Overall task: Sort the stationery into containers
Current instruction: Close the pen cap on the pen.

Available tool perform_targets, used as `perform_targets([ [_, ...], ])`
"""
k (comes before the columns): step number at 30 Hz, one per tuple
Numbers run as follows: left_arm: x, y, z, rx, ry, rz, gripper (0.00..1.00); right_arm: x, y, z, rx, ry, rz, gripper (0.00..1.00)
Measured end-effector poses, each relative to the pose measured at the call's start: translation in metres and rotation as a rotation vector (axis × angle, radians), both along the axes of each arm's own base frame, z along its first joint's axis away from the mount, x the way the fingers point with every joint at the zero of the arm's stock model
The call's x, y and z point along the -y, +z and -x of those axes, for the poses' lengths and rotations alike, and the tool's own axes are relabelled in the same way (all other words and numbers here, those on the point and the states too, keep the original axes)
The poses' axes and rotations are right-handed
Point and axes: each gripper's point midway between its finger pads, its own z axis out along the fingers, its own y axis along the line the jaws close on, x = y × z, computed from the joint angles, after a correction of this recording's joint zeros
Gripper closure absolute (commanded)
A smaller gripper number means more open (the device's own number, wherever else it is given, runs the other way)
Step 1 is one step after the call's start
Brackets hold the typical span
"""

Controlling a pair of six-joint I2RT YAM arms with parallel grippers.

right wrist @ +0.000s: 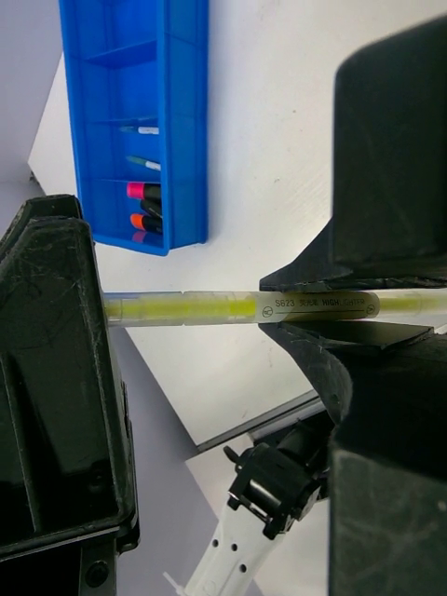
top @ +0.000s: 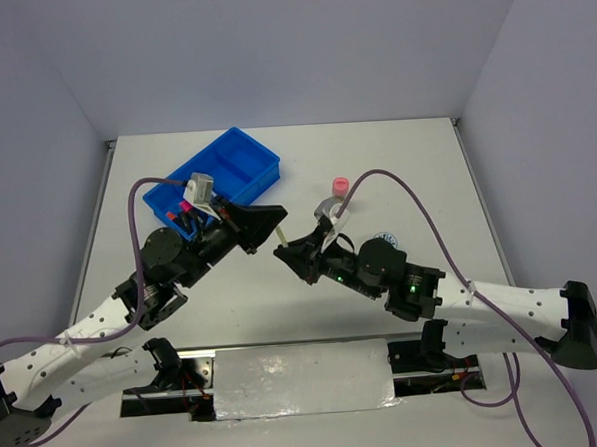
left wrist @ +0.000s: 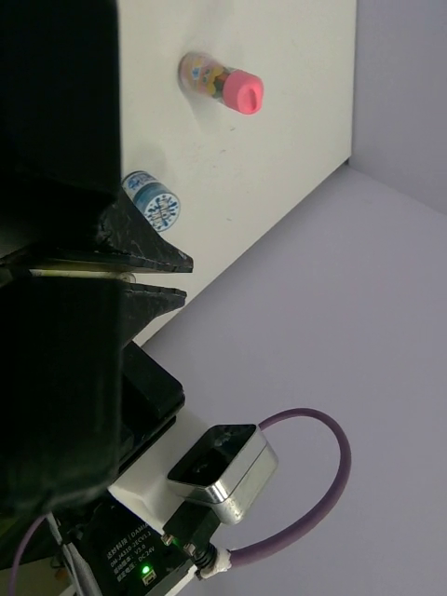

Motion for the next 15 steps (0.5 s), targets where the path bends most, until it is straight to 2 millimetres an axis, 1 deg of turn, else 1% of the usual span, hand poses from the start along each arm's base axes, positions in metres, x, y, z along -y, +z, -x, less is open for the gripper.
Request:
perform_targets([
  [5,-0.007,0.01,-0.007,0.026,0.042,0.051,1.0,-0.006,0.014,-0.008,0.018,0.014,0.052,1.0],
  [8,-0.015,0.02,-0.008,0.053,0.069,0.097,1.0,-0.013,0.026,-0.012,0.034,0.023,0.081,1.0],
  [11,-0.02,0.027,-0.01,0.064,0.096,0.142,1.0,-0.016,0.035,-0.017,0.045,0.035,0.104,1.0],
  [15,-0.027,0.032,-0.016,0.072,0.147,0.192,1.0,-0.021,0.042,-0.023,0.04,0.05,0.159,1.0],
])
